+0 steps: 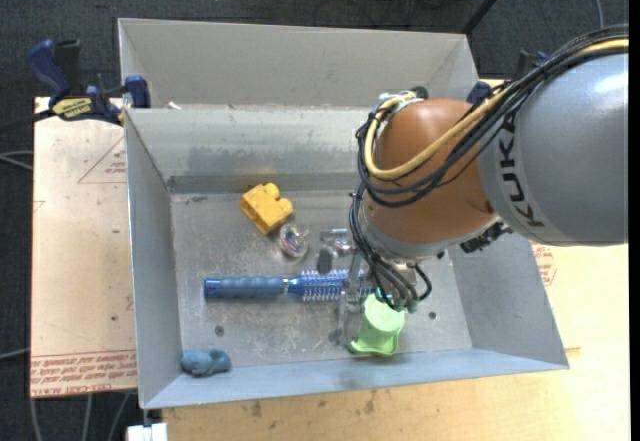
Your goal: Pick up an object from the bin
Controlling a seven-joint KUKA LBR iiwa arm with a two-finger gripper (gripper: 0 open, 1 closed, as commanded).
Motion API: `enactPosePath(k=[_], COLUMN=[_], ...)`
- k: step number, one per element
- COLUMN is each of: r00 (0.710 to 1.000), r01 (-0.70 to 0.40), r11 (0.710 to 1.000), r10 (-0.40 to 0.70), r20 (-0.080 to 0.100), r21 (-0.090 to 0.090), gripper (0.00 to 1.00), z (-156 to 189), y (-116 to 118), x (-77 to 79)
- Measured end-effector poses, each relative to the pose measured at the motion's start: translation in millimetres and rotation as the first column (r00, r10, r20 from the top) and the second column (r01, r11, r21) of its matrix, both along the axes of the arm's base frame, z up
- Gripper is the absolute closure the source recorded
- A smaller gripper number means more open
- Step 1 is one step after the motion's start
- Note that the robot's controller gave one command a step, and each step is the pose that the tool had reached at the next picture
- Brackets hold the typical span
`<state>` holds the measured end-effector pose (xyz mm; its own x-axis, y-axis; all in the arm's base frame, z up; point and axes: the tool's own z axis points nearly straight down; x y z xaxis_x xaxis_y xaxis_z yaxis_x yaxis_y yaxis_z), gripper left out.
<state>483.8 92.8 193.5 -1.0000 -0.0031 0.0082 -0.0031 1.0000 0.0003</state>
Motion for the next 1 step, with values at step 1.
enactPosePath(k=[1], r00=[0.994], r01=[-0.108], r11=[0.994], r10=[0.108], r20=[0.007], r21=[0.002], gripper=[0.00], z=[-127.7], y=[67.8], x=[65.6])
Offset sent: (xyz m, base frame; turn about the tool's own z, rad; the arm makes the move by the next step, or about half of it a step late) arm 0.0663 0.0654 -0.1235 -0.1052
